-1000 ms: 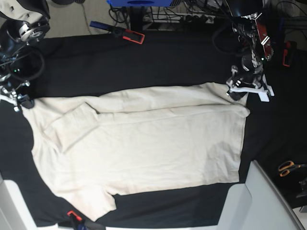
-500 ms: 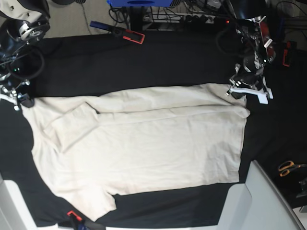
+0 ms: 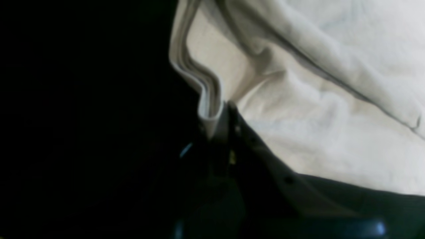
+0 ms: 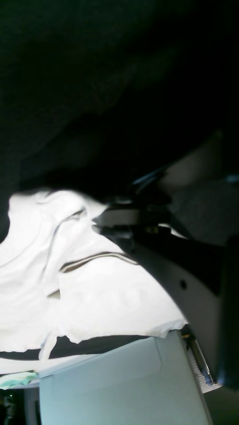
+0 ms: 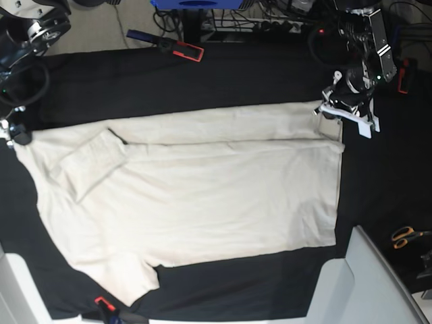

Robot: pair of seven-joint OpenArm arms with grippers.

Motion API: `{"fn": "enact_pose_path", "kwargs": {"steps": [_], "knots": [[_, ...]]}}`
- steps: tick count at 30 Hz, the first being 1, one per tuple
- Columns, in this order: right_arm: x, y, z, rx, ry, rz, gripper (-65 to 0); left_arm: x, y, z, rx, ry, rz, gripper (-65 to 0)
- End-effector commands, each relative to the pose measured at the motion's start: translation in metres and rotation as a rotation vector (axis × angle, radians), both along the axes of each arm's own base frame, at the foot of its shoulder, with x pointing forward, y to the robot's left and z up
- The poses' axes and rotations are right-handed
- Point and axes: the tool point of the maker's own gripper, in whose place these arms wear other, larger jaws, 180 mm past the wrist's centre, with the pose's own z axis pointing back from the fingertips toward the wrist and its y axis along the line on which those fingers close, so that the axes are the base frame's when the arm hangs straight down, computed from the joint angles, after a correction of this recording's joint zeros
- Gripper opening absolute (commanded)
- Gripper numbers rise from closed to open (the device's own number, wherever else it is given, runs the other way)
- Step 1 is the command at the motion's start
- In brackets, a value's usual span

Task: Fold the T-shirt properly
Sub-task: 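Pull the hem corner outward with the left gripper to straighten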

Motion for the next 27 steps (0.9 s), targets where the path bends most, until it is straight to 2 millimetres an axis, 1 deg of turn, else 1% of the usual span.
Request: {"fn": "enact_pose_path", "kwargs": {"steps": [1,3,6,9,11,12,15,18,21,23,25,27], "knots": [[0.002,-0.016,0.012,-0.040,-0.026,-0.012,-65.0,0.004,0.014,0.009,0.039,-0.019,-0.005,-65.0],[-0.009,-0.015,0.006,-0.039,-0.002,-0.008,-65.0,-0.002,0.017,0.007,0.045,-0.006,-0.006,-65.0],[-0.016,-0.015,0.003,-0.039,0.013,-0.006,-65.0,-0.007,0.017,0.007,0.050,0.000,-0.010,-65.0],[-0.028,-0.014,-0.004,-0.041,0.039,-0.001,-65.0,-0.013,0.018,0.009,0.062,0.005,-0.022,-65.0],[-0.030,-0.013,-0.004,-0.052,0.033,0.017,-65.0,-0.012,0.007,0.007,0.057,0.010,-0.058,-65.0],[-0.032,-0.012,-0.004,-0.058,0.032,0.027,-65.0,-0.016,0.005,0.005,0.062,0.024,-0.080,-65.0],[-0.044,-0.009,-0.010,-0.049,0.061,0.048,-65.0,-0.019,0.002,0.003,0.070,0.038,-0.115,-65.0],[-0.055,-0.004,-0.015,-0.031,0.094,0.069,-65.0,-0.021,0.004,0.003,0.071,0.041,-0.111,-65.0],[-0.058,-0.004,-0.016,-0.029,0.102,0.071,-65.0,-0.021,0.004,0.003,0.073,0.041,-0.112,-65.0],[-0.062,-0.004,-0.018,-0.030,0.110,0.072,-65.0,-0.021,0.009,0.004,0.085,0.043,-0.119,-65.0],[-0.062,-0.008,-0.014,-0.052,0.104,0.071,-65.0,-0.021,0.013,0.005,0.099,0.049,-0.132,-65.0],[-0.058,-0.017,-0.002,-0.100,0.091,0.077,-65.0,-0.025,0.017,0.006,0.109,0.057,-0.134,-65.0]]}}
